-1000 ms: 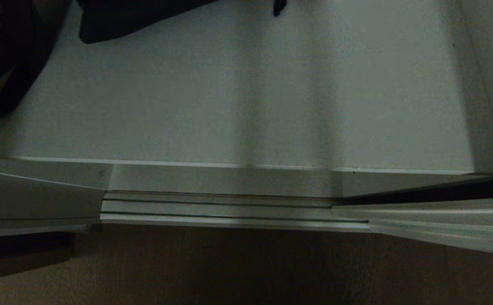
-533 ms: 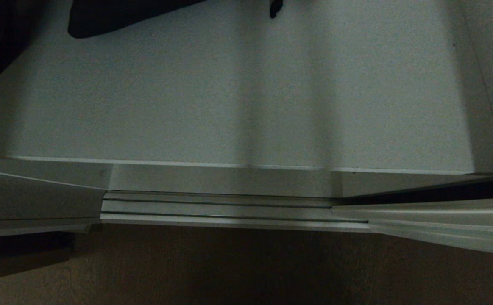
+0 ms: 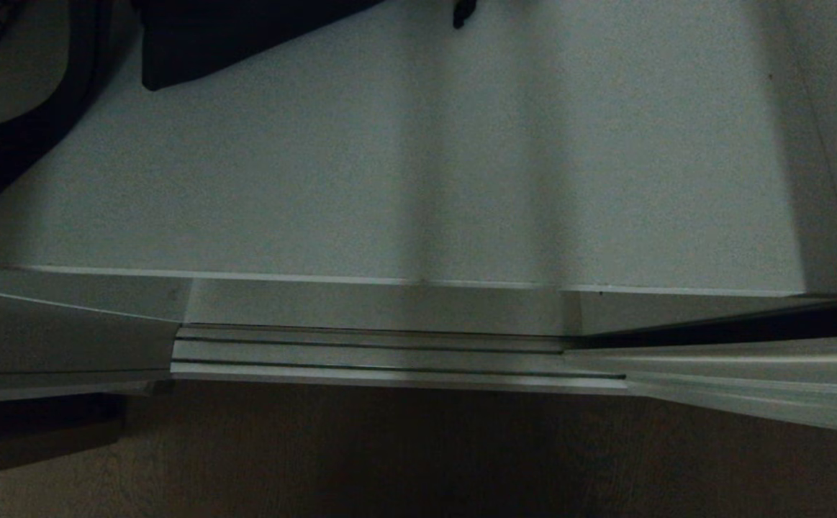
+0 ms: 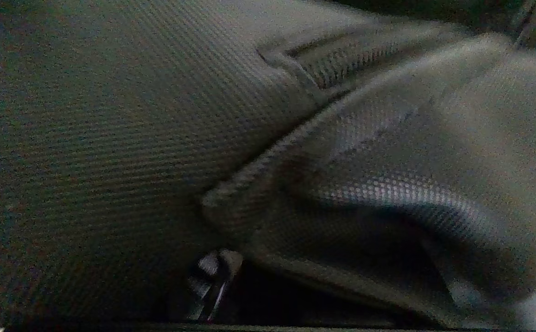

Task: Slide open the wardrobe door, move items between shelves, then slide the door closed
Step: Place the bag on the higher shelf

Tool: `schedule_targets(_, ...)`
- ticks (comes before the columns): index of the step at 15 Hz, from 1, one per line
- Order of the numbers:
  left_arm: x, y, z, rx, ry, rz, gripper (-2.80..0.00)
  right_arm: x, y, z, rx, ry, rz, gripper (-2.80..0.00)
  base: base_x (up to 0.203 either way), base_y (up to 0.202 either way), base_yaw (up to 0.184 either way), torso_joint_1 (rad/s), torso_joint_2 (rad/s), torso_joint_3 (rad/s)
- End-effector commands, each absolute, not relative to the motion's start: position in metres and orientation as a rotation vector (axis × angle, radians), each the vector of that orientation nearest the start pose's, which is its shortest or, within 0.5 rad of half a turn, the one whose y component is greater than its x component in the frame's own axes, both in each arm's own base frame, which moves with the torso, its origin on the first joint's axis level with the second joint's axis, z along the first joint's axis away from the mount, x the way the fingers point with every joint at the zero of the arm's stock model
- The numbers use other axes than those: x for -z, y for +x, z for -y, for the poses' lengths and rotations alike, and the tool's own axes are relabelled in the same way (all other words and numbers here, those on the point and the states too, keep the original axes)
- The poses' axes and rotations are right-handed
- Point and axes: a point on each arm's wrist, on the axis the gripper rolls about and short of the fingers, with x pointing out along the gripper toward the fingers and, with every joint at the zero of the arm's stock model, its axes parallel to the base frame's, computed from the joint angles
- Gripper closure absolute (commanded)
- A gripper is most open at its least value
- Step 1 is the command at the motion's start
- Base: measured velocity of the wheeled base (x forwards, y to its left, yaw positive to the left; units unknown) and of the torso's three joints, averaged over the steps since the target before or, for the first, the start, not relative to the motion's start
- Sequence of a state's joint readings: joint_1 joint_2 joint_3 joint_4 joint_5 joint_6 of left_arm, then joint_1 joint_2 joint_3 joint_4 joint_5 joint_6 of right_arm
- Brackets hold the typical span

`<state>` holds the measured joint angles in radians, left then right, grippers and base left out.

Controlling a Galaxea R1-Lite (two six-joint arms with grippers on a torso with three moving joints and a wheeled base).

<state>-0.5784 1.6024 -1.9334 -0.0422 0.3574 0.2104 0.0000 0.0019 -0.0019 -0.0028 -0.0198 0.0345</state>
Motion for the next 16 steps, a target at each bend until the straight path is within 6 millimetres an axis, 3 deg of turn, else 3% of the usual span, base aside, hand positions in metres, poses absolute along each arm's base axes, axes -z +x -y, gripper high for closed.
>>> schedule_targets(1, -0.466, 0.204, 0.121, 0.17, 0.058, 0.343, 0.0, -0.076, -0.023, 0.0, 0.02, 0.035, 0.002, 0.0, 0.0, 0.0, 0.0, 0.0, 0.0, 0.0)
schedule_targets(5, -0.467, 0.183, 0.104, 0.158, 0.116, 0.277, 0.0, -0.076, -0.023, 0.0, 0.02, 0.034, 0.002, 0.0, 0.0, 0.0, 0.0, 0.0, 0.0, 0.0)
schedule_targets(9, -0.462, 0.186, 0.083, 0.071, 0.159, 0.209, 0.0, -0.076, -0.023, 0.0, 0.02, 0.034, 0.002, 0.0, 0.0, 0.0, 0.0, 0.0, 0.0, 0.0)
schedule_targets(11, -0.462, 0.185, 0.079, 0.052, 0.181, 0.204, 0.0, -0.076, -0.023, 0.0, 0.02, 0.034, 0.002, 0.0, 0.0, 0.0, 0.0, 0.0, 0.0, 0.0)
schedule_targets(14, -0.469, 0.168, 0.071, 0.063, 0.15, 0.241, 0.0, -0.076, -0.023, 0.0, 0.02, 0.035, 0.003, 0.0, 0.0, 0.0, 0.0, 0.0, 0.0, 0.0)
schedule_targets(16, -0.456, 0.176, 0.075, 0.086, 0.149, 0.17, 0.0, -0.076, -0.023, 0.0, 0.02, 0.034, 0.002, 0.0, 0.0, 0.0, 0.0, 0.0, 0.0, 0.0)
